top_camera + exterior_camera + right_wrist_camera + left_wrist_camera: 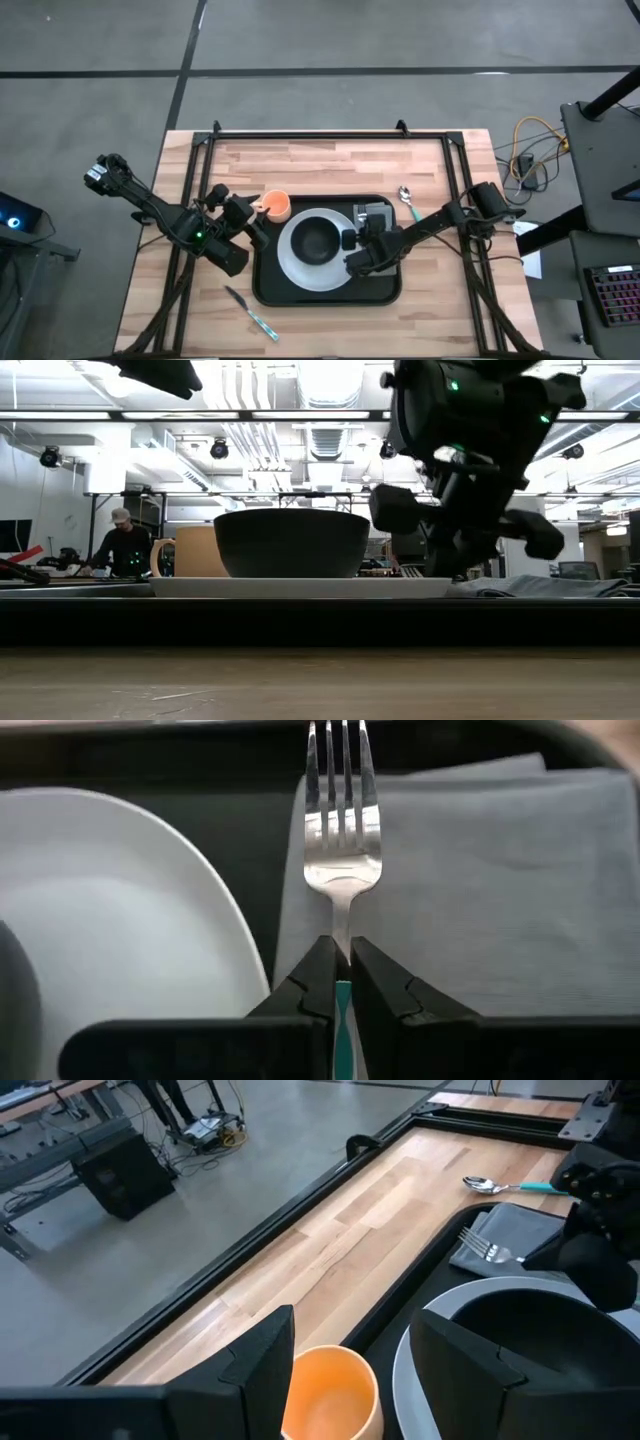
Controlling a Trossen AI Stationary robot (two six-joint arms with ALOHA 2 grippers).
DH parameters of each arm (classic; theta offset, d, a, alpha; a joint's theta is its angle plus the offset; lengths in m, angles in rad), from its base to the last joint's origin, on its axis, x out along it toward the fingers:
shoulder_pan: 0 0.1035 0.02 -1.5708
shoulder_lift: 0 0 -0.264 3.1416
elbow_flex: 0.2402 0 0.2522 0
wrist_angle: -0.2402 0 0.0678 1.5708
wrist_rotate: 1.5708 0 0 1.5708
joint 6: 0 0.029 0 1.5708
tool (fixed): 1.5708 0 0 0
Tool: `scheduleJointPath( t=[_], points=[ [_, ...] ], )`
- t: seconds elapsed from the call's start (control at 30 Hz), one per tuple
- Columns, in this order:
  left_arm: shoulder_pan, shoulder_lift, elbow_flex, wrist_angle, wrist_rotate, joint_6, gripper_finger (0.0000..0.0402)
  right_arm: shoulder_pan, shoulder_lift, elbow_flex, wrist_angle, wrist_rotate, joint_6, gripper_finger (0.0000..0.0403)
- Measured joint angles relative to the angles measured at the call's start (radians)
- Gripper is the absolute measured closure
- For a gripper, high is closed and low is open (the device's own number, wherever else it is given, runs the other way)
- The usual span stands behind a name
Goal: Set up tray
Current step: Put the blue knife on the gray napkin to the right of the blue fork
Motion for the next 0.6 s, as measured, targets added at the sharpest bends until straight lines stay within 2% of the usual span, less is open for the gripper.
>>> scheduleJointPath(
  t=[0.3,0.6],
  points=[
    [0.000,0.000,0.000,0.000,0.000,0.009,0.0221,-0.002,0.000,-0.078,0.098,-0.007,-0.028,0.0388],
    [0.000,0.000,0.000,0.000,0.000,0.009,0.0221,-0.002,0.000,-0.040,0.082,-0.037,-0.122,0.0341]
  ],
)
